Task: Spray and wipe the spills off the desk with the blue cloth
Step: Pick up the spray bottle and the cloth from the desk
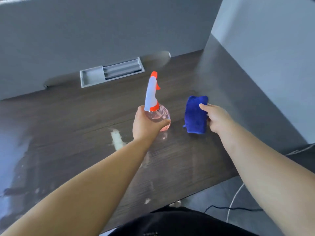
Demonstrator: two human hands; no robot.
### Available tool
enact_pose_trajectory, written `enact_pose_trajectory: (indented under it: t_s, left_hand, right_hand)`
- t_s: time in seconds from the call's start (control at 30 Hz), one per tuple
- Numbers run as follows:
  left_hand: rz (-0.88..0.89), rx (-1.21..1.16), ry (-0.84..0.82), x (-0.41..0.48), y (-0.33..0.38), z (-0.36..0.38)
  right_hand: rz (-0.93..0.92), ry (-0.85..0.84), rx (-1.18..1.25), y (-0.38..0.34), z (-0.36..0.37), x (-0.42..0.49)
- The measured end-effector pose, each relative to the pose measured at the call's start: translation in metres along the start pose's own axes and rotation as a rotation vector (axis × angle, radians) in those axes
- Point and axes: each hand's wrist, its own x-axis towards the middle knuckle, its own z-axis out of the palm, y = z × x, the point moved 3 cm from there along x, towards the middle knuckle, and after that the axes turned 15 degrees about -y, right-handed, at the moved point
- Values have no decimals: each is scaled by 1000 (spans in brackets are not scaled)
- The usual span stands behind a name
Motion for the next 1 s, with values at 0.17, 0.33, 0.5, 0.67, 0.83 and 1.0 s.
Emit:
enact_pose_trajectory:
  t_s: [0.17,0.33,0.5,0.67,0.83,1.0]
  left_hand:
    - [50,89,-97,34,32,28]
    - [24,108,-85,75,60,53]
    - [-33,94,-29,134,83,75]
    - [-94,38,65,201,109,100]
    - [-128,-52,179,246,122,111]
    - [-155,-53,272,276,127,111]
  right_hand:
    - [10,121,218,-19,-39,9]
    - [61,124,301,-51,-63,42]
    - [121,35,389,-91,-65,98]
    - [185,-48,421,-136,-62,173]
    - [182,-50,543,-157,-54,224]
    - [133,-14,543,-159,-56,253]
